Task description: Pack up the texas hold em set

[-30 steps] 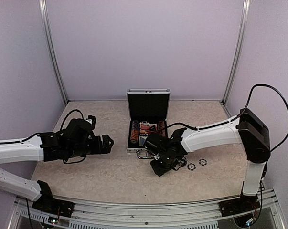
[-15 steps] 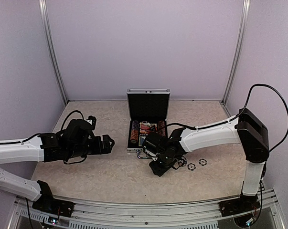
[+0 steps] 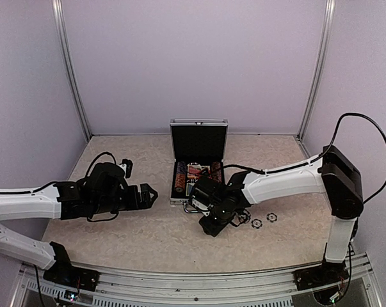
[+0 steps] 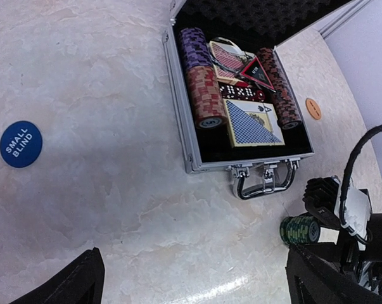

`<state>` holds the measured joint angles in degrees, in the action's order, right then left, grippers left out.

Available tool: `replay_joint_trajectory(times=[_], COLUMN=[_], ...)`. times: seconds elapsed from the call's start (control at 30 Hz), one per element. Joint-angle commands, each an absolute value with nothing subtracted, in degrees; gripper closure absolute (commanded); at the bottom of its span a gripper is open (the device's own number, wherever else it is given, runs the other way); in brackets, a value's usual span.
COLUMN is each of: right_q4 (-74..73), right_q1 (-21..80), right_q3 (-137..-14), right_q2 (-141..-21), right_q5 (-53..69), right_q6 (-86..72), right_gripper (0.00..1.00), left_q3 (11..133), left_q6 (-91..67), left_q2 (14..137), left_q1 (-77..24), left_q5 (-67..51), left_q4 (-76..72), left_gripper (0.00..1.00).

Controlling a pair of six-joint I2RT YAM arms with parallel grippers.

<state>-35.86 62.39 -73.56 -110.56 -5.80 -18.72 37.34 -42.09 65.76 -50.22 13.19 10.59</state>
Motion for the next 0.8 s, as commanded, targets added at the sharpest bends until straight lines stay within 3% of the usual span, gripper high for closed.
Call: replay_joint_trajectory(times=[0.0,0.37,0.77], right_q4=[-36.24,-38.25,-42.14], right_q1=[63.02,63.02,63.19], right_q3=[-75.2,-74.92,-76.37], right_q2=[-106.43,-102.07,-99.49], right_q5=[-6.27,-5.06,-3.93], right_q6=[-16.11,-12.35,-9.85], right_gripper=[1.0,1.0,1.0], left_q3=[34.83,26.88,22.9], left_q6=[-43.59,-47.41,-48.91], left_q2=[66.2,67.69,81.6], left_q1=[-49.92,-49.88,-50.25], left_q5=[8.5,-3.42,-18.59], left_q4=[4.74,-14.07,-46.77], left_gripper=[0.01,0.01,0.01])
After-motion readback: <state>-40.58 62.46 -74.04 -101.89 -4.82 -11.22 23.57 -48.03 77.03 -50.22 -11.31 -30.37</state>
